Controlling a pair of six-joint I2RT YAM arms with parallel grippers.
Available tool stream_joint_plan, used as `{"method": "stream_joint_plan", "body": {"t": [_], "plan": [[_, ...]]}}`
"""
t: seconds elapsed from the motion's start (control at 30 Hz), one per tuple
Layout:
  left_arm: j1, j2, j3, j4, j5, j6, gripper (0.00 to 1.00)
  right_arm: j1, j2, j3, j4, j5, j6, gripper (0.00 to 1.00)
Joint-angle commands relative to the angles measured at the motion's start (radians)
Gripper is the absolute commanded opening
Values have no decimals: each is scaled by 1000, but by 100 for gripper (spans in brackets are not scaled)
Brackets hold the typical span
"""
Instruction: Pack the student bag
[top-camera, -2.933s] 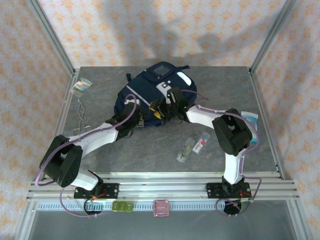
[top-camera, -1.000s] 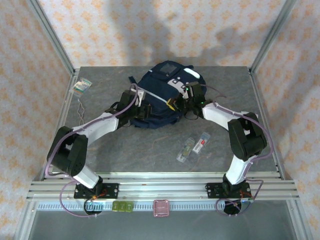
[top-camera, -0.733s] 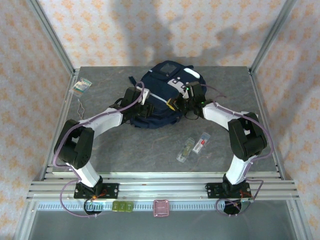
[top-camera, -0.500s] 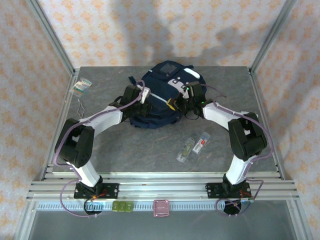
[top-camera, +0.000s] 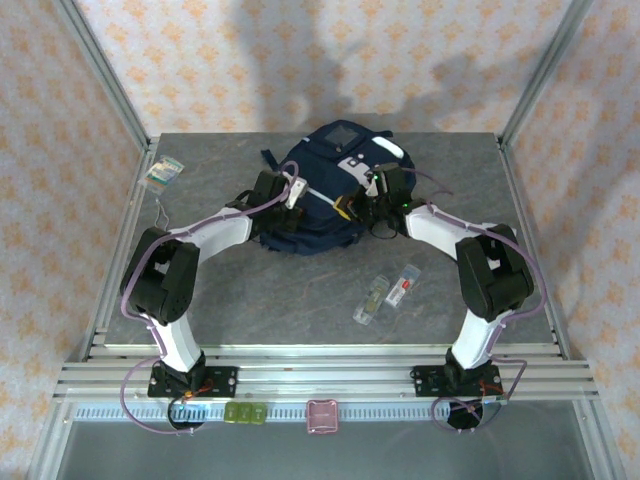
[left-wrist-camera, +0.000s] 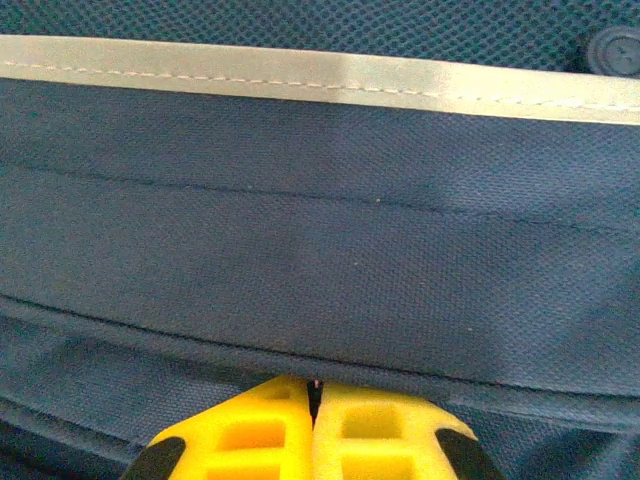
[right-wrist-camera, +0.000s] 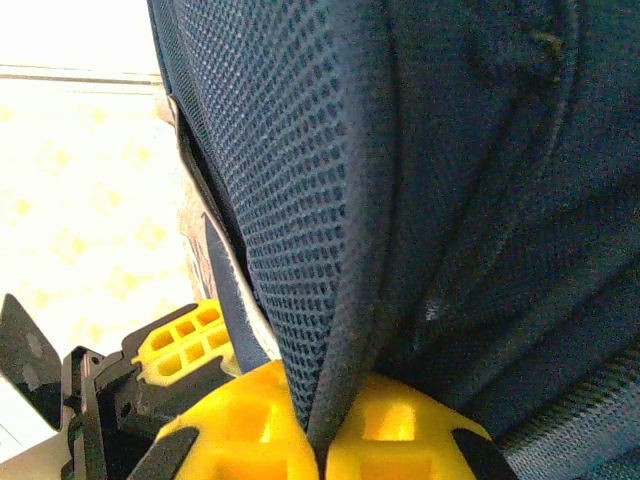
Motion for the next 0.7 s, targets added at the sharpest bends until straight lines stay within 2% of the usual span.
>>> {"method": "stream_joint_plan", "body": {"t": [0.0, 0.1, 0.3, 0.47, 0.53, 0.67], "plan": [[61, -8, 5, 34, -125, -56, 0, -6, -39, -5, 80, -15, -10, 0], [105, -16, 5, 10, -203, -93, 0, -12, -48, -22, 87, -6, -4, 0], [157, -4, 12, 27, -287, -137, 0, -16, -71, -53, 114, -4, 10, 0], [193, 69, 88, 41, -354, -185, 0, -16, -97, -90, 138, -24, 16, 0], [209, 109, 137, 20, -416, -214, 0, -16, -111, -107, 135, -20, 11, 0], [248, 174, 206, -31, -466, -284, 0, -16, -122, -128, 145, -18, 12, 0]]}}
